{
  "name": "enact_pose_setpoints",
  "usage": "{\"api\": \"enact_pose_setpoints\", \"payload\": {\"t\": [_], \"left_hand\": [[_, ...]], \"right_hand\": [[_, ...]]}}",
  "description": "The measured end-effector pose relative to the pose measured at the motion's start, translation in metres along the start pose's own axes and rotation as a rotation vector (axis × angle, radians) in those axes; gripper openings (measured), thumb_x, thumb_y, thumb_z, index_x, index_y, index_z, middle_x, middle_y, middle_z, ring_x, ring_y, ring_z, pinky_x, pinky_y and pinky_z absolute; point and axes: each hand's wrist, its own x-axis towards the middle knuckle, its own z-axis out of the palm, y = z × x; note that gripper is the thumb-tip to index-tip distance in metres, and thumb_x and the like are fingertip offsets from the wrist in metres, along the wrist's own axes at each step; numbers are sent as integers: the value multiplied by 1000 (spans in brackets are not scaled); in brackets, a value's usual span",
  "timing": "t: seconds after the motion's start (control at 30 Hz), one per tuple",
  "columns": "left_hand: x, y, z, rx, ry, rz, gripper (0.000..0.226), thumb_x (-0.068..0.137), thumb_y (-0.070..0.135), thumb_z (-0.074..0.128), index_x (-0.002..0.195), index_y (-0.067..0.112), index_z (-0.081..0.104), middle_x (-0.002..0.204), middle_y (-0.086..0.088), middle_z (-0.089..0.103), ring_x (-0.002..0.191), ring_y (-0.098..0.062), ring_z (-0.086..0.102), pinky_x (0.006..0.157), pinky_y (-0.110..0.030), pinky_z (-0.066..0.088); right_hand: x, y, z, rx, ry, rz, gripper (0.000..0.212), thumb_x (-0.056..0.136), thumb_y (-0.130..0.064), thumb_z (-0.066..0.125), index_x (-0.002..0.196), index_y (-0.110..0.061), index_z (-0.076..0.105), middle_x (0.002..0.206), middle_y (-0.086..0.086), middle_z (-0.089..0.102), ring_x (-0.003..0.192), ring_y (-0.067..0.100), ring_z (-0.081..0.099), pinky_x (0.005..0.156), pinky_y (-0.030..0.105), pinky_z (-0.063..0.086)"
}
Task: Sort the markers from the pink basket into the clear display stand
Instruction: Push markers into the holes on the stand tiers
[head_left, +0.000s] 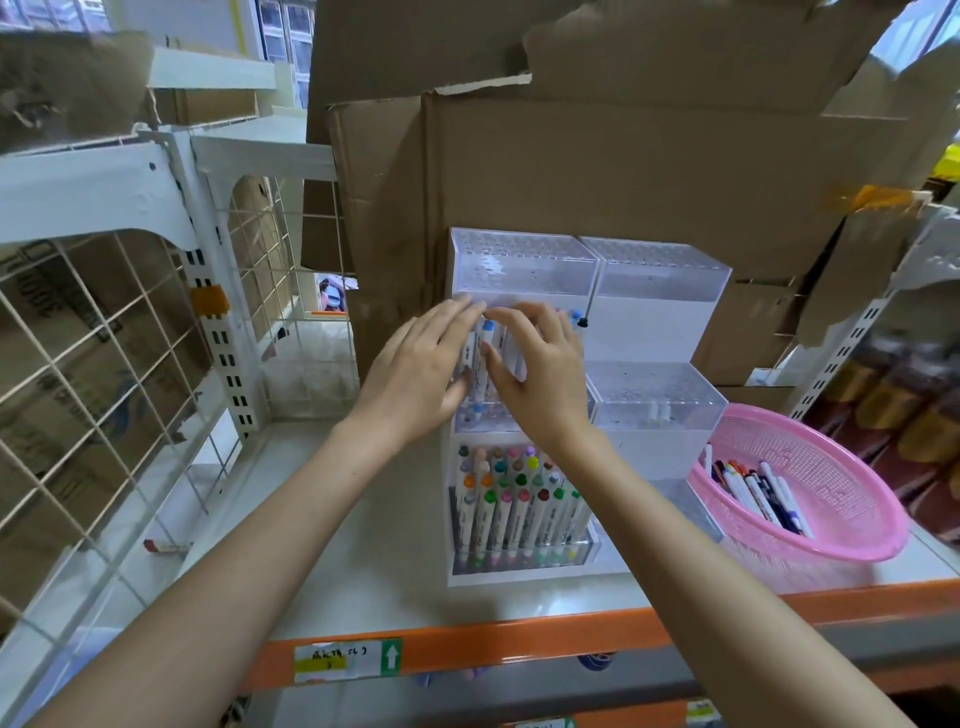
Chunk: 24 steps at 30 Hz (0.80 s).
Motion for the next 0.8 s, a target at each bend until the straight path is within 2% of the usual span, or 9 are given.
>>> {"api": "enact_pose_setpoints", "payload": {"t": [0.1,0.4,0.67,0.8], "left_hand": [[-1,-2,1,-2,6,1,66,85,14,64,144,15,36,150,-4,36,138,-21,36,113,-41,29],[-2,-5,3,-56,-1,-22,66,84,10,63,144,18,37,150,-2,38,137,-20,37,111,-41,30],[-3,-3,0,-81,20,-71,57,89,12,58,142,20,41,146,-2,42,134,-19,40,108,-41,32],[-3,-1,1,-77,22,-87,57,88,10,59,142,19,41,146,-3,43,134,-20,40,107,-42,33]], "right_hand": [[-2,5,0,-35,8,2,25,89,-27,62,114,-20,65,112,1,59,103,21,53,89,37,41],[7,1,-3,41,-4,16,17,88,-24,64,104,-19,68,107,0,64,98,20,57,84,37,42],[16,-1,-3,89,-44,59,11,84,-22,70,92,-16,65,94,0,64,90,22,58,83,50,47],[18,-4,-4,136,-70,98,14,83,-21,73,85,-15,60,84,-4,63,83,18,55,86,52,46]]}}
